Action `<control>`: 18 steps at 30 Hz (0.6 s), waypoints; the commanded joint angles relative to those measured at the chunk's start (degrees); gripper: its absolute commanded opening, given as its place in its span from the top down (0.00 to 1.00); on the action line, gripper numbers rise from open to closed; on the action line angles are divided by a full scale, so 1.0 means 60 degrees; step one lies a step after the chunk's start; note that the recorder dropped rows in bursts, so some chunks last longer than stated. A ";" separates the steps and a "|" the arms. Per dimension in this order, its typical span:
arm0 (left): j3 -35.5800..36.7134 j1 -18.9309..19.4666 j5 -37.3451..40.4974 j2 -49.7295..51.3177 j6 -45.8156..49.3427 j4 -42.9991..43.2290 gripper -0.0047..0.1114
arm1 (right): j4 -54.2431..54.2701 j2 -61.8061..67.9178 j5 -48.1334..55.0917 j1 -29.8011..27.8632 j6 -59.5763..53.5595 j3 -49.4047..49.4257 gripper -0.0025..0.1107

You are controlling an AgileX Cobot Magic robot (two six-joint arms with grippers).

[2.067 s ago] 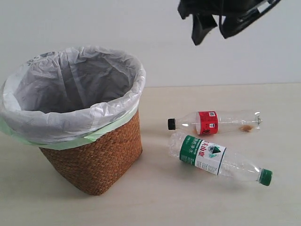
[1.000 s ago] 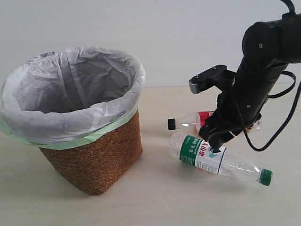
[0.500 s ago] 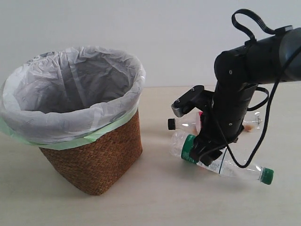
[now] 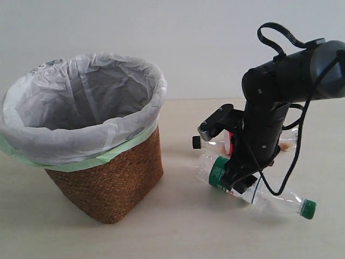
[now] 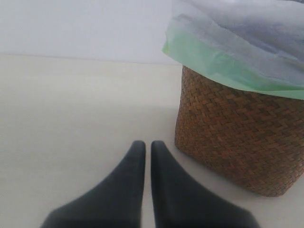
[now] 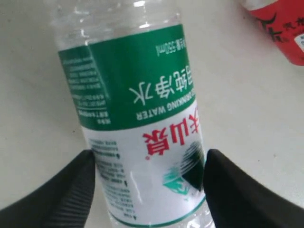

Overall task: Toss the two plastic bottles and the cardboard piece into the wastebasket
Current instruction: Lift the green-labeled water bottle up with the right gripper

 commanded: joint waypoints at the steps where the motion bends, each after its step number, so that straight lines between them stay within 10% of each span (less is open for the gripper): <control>1: 0.0039 0.0006 -0.0011 -0.0032 -0.0080 0.0028 0.93 | 0.0061 0.0370 -0.0027 -0.0059 0.0158 0.0039 0.48; 12: 0.0039 0.0006 -0.0011 -0.0032 -0.0080 0.0028 0.93 | 0.0060 0.0392 0.0423 -0.0059 0.0158 0.0039 0.36; 18: 0.0039 0.0006 -0.0011 -0.0032 -0.0080 0.0028 0.93 | 0.0060 0.0374 0.0252 -0.0059 0.0286 0.0039 0.47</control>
